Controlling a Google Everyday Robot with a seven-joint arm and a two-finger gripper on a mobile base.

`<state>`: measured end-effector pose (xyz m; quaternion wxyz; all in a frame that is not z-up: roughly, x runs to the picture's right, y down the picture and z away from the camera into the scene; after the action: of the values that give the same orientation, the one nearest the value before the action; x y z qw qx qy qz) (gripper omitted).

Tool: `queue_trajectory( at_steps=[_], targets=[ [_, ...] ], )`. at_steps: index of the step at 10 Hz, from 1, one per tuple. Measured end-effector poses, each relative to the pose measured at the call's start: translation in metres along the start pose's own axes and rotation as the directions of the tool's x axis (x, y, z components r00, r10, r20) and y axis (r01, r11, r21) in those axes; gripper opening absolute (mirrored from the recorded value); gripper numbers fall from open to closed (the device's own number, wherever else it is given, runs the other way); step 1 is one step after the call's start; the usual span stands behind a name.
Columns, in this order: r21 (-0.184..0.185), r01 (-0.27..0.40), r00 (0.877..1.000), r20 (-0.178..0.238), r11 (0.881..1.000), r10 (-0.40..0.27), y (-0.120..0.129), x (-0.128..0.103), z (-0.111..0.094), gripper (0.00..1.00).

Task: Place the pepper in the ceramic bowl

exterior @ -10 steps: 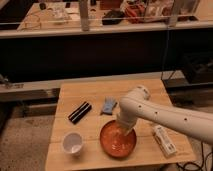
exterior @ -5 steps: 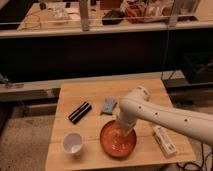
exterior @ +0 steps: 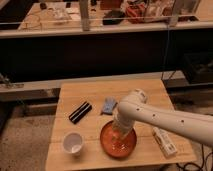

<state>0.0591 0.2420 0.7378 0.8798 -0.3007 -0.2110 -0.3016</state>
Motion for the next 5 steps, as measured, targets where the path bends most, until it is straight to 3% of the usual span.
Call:
queue_trajectory(
  at_steps=[2,5],
  targets=[
    [0.0,0.024,0.998,0.054,1.0,-0.024,0.002,-0.015,0.031,0.04],
    [0.007,0.051,0.998,0.033,0.999,-0.051,0.004,-0.016,0.044,0.34]
  ],
)
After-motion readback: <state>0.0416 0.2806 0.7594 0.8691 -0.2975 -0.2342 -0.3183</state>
